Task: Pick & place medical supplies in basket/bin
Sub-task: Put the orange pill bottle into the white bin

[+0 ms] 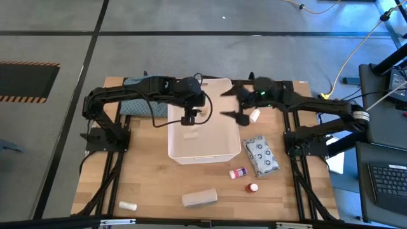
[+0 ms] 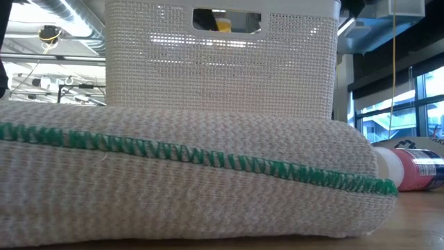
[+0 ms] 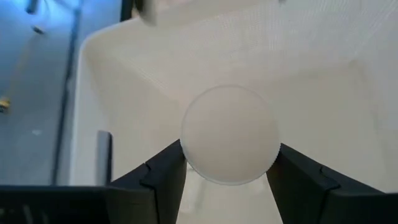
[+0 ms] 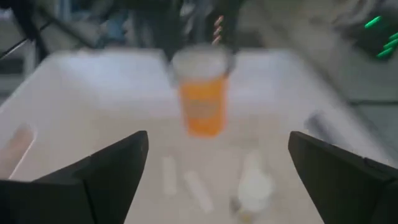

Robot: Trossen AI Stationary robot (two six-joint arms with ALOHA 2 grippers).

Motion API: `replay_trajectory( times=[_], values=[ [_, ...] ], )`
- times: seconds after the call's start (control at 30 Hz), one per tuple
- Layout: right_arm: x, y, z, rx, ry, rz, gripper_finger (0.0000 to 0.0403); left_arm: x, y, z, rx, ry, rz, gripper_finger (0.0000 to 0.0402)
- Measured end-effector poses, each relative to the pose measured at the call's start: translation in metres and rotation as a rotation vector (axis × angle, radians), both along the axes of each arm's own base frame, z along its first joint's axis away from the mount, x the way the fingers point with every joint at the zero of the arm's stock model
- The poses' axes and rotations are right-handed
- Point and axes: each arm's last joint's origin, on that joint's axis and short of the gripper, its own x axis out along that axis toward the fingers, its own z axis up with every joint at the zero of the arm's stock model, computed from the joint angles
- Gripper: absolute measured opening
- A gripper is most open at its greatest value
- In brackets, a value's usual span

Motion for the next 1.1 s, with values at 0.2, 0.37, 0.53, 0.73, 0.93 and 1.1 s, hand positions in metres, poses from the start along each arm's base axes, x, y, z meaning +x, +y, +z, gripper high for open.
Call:
replay_trajectory(
  times=[0.2,0.37,0.53,0.73,0.93,1.1],
  values=[
    [-0.036,0.000,0.045,-0.055,-0.140,-0.086,0.0387,0.016,0.016,-0.020,-0.086,0.019,0.051,0.0196],
    [-0.055,0.006,0.059,-0.046,-0.193,-0.097,0.0387,0.048,0.036,-0.057,-0.133,0.033,0.139,0.0196],
    [-0.062,0.008,0.056,0.023,-0.153,-0.110,0.0387,0.071,0.051,-0.094,-0.175,0.061,0.211,0.0196],
    [-0.062,0.008,0.046,0.072,-0.058,-0.119,0.0387,0.086,0.067,-0.126,-0.222,0.082,0.290,0.0196],
    [-0.062,0.008,0.045,0.075,-0.040,-0.119,0.0387,0.097,0.073,-0.146,-0.230,0.069,0.302,0.0196],
    [-0.063,0.008,0.043,0.075,-0.029,-0.118,0.0387,0.103,0.075,-0.159,-0.170,0.085,0.327,0.0196]
  ],
)
